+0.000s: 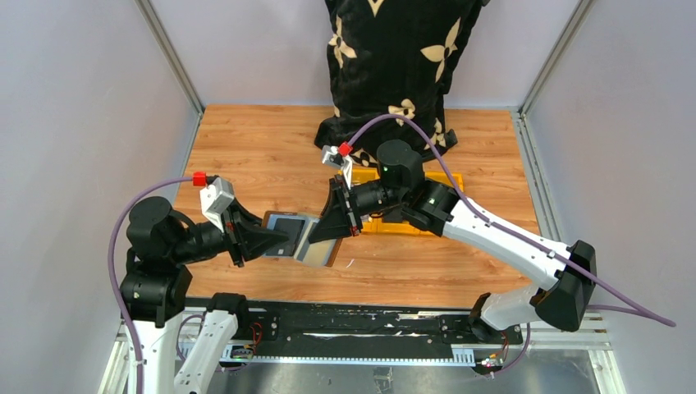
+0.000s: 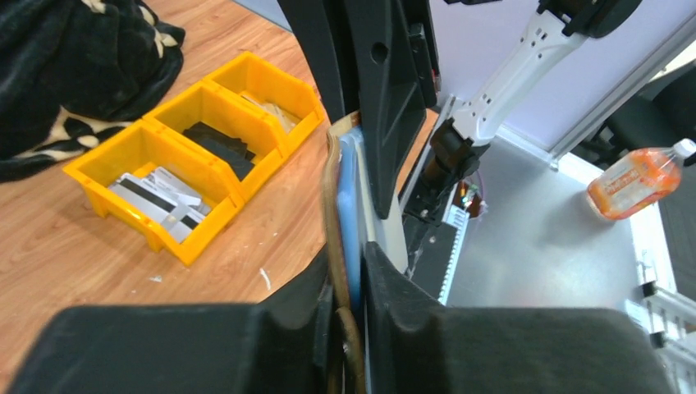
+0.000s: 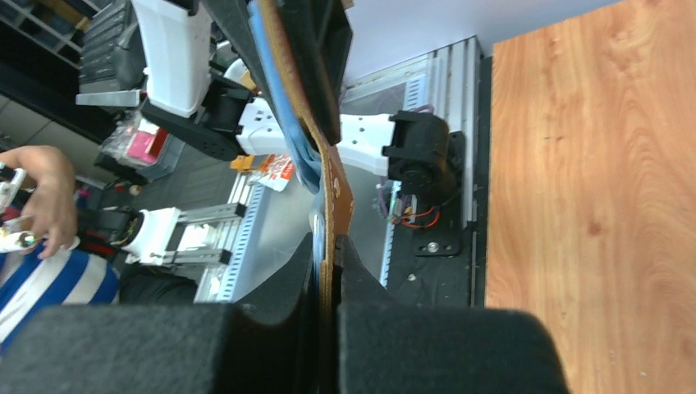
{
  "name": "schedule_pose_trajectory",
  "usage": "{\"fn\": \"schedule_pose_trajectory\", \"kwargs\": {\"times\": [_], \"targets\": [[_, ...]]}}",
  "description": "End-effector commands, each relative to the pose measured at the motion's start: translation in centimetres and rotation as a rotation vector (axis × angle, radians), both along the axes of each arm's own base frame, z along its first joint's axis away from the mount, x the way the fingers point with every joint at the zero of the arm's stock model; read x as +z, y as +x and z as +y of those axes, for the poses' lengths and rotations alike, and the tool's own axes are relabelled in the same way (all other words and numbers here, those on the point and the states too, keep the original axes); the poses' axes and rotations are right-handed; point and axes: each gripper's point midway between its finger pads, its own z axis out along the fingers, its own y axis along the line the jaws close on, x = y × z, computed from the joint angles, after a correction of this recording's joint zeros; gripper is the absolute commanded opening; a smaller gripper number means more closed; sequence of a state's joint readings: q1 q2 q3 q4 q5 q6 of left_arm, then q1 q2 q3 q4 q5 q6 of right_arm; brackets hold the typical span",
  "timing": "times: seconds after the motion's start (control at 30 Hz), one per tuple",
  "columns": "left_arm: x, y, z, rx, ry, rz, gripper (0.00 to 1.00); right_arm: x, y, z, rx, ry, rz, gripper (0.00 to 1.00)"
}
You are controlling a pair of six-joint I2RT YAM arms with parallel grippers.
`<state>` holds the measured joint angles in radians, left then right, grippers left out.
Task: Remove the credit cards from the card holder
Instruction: Remove the credit card from the card holder.
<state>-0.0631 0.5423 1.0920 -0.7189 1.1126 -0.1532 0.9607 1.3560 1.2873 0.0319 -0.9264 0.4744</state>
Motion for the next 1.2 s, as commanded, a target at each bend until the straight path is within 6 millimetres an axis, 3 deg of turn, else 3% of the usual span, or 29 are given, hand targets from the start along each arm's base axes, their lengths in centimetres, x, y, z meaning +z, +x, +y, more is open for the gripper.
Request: {"fn": "schedule_pose_trajectory", "kwargs": {"times": [0.0, 0.13, 0.27, 0.5, 0.73, 0.83, 0.97, 1.03, 1.17], "targets": [[-0.2, -0.6, -0.5, -0.055, -0.03, 0.089, 0.28, 1.7, -2.7, -1.1, 0.146, 0.079, -0.056, 0.0], [-0.8, -1.1, -0.9, -0.118, -0.06, 0.196, 0.46, 2.6, -3.9, -2.1, 0.204, 0.132, -0.084, 0.0], [0.1, -1.6, -1.4, -0.204, -0.106, 0.272, 0.48, 2.7, -4.7, -2.9, 0.235, 0.147, -0.104, 0.0], [1.5, -1.7, -1.6, -0.246, -0.147, 0.339, 0.34, 2.9, -5.3, -3.6, 0.265, 0.166, -0.134, 0.0], [1.9, -2.6, -1.5, -0.263, -0.149, 0.334, 0.18, 3.0, -4.9, -3.0, 0.257, 0.164, -0.139, 0.0], [2.0, -2.7, -1.5, -0.263, -0.151, 0.341, 0.18, 2.9, -4.5, -2.6, 0.243, 0.154, -0.14, 0.02], [1.9, -2.8, -1.6, -0.267, -0.155, 0.363, 0.31, 2.9, -4.1, -2.2, 0.231, 0.144, -0.14, 0.03], [1.9, -2.8, -1.6, -0.275, -0.156, 0.379, 0.32, 2.8, -4.0, -2.1, 0.229, 0.143, -0.141, 0.06], [1.9, -2.6, -1.6, -0.285, -0.153, 0.379, 0.09, 2.9, -3.8, -2.0, 0.221, 0.142, -0.155, 0.22]]}}
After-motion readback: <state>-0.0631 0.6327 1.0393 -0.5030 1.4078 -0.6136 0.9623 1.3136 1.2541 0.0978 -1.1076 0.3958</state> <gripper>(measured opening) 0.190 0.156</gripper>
